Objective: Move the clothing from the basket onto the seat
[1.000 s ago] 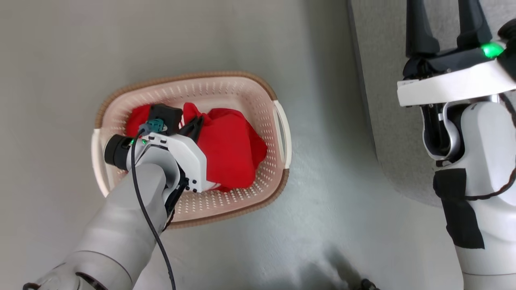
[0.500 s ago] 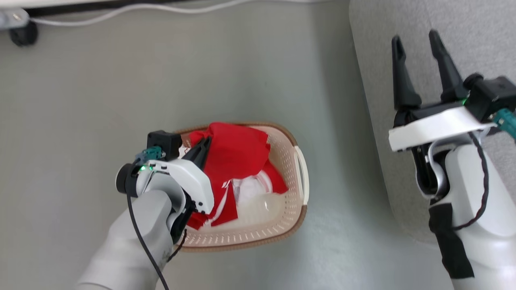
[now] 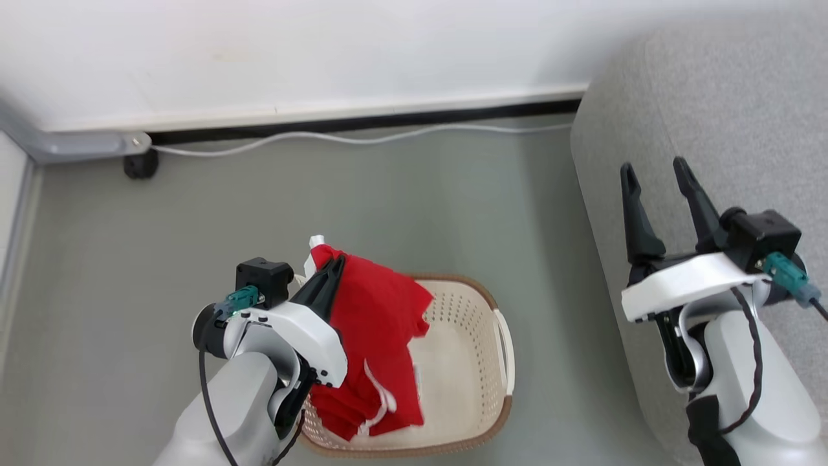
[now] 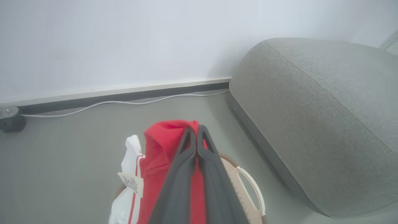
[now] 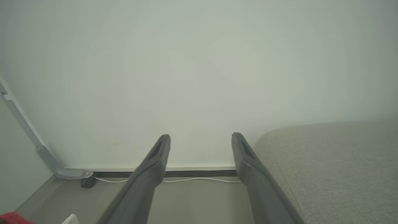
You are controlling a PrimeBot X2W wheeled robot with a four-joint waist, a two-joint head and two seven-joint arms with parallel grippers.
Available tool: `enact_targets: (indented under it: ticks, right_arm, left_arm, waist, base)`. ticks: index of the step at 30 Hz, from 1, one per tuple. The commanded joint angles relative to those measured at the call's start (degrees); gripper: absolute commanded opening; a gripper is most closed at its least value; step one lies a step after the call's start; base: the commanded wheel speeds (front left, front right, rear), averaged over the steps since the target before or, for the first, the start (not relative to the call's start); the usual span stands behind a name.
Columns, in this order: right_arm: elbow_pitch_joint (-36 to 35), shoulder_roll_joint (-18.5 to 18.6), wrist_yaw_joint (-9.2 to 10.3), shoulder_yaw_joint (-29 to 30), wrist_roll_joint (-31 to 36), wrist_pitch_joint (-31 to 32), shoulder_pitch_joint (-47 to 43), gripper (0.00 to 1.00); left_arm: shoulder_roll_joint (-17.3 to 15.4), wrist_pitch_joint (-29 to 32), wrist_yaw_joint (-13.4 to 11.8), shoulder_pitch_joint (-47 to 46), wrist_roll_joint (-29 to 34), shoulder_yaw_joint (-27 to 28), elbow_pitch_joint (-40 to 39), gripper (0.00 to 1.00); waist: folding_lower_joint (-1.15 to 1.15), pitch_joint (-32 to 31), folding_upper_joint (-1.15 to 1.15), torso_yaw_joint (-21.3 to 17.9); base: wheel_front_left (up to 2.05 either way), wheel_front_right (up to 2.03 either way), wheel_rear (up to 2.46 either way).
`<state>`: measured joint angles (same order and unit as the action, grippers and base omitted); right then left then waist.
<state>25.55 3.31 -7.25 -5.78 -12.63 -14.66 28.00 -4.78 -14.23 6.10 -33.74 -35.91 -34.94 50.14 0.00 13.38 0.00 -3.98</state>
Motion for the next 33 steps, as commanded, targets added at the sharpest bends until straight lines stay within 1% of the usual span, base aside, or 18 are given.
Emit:
enact_targets:
  ticks: [1, 9, 15, 22, 26, 33]
  right_arm:
    - [-0.81, -0.04, -0.24, -0.77, -0.33, -0.34, -1.05, 1.00]
    - [0.14, 0.78, -0.24, -0.43, -0.99, -0.34, -4.70, 1.00]
    - [0.65, 0.77, -0.24, -0.68, -1.37, -0.34, -7.07, 1.00]
    - [0.54, 0.87, -0.24, -0.45, -1.88, -0.34, -8.57, 1.00]
    - [0.70, 0.93, -0.24, -0.88, -1.81, -0.34, -9.04, 1.00]
    - [0.89, 0.66, -0.24, -1.55, -1.91, -0.34, -9.23, 1.00]
  left_arm:
    - [-1.39, -0.76, 0.46, 0.27, 1.31, 2.62, -2.61, 0.00]
    - [-1.96, -0.76, 1.02, 2.16, 5.59, 6.35, -9.85, 0.00]
    - [-2.78, -0.76, 1.25, 2.00, 7.12, 7.86, -15.22, 0.00]
    - [-4.76, -0.71, 1.34, -1.10, 6.48, 8.69, -21.61, 0.00]
    - [-5.75, 0.57, 1.35, -3.08, 6.35, 8.45, -24.96, 0.00]
    - [-6.34, 2.82, 0.92, -5.04, 6.26, 8.31, -29.85, 0.00]
  waist:
    - [0.00, -3.14, 0.00, 1.28]
    - [0.00, -8.29, 0.00, 2.84]
    - [0.00, -10.90, 0.00, 3.83]
    - [0.00, -12.05, 0.00, 4.78]
    - [0.00, -12.26, 0.00, 4.96]
    - [0.00, -11.95, 0.00, 4.96]
  base:
    - [0.00, 0.00, 0.00]
    - [0.00, 0.00, 0.00]
    - [0.00, 0.00, 0.00]
    - [0.00, 0.00, 0.00]
    - [0.00, 0.00, 0.00]
    - [0.00, 0.00, 0.00]
